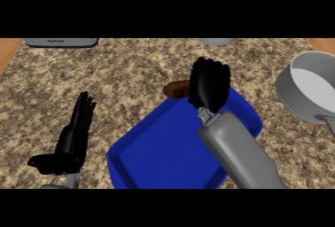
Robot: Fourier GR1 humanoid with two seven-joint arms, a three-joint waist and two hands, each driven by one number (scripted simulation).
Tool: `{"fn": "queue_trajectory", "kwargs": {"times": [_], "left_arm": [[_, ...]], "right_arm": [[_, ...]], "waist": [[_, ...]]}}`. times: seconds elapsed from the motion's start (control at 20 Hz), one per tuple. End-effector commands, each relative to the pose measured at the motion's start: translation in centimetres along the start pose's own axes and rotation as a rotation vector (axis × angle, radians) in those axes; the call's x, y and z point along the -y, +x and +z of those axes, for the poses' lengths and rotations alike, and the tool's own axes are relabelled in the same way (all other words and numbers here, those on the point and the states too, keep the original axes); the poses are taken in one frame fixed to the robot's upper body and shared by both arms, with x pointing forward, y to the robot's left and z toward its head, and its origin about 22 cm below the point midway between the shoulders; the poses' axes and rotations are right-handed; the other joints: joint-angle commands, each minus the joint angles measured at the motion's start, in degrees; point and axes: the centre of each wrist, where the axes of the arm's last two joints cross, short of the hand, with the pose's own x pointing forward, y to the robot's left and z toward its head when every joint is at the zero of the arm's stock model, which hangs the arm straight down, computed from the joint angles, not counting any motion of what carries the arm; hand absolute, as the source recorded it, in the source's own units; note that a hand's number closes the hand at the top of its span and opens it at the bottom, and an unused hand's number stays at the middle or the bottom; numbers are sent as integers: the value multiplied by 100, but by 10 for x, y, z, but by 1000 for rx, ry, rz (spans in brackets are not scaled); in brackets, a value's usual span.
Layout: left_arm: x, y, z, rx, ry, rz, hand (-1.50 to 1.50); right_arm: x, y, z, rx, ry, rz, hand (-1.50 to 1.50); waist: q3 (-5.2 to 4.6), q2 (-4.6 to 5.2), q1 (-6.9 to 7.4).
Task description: Pick the sweet potato from the tray and place it in the pot
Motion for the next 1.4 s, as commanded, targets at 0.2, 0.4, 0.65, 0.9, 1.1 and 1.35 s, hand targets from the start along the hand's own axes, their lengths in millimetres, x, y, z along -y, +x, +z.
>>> {"fn": "queue_trajectory", "kwargs": {"times": [0.2,0.4,0.65,0.9,1.1,1.35], "left_arm": [[-7,6,1,-2,4,-14,0],[-14,7,-5,11,9,7,0],[9,-2,-6,8,4,-4,0],[9,4,-1,19,22,-7,0],[-1,1,-4,-8,6,-1,0],[-8,-7,12,0,16,-7,0]], "right_arm": [[56,-4,-12,-175,-184,66,150],[50,-27,-12,-247,-189,77,150],[63,-67,-43,-323,-207,102,150],[92,-122,-46,-359,-236,90,150],[69,-175,-59,-405,-232,121,150],[95,-241,-61,-424,-195,106,150]], "waist": [[1,-21,-55],[1,-7,-55],[1,8,-49],[2,-1,-55],[3,15,-25],[4,4,-41]]}}
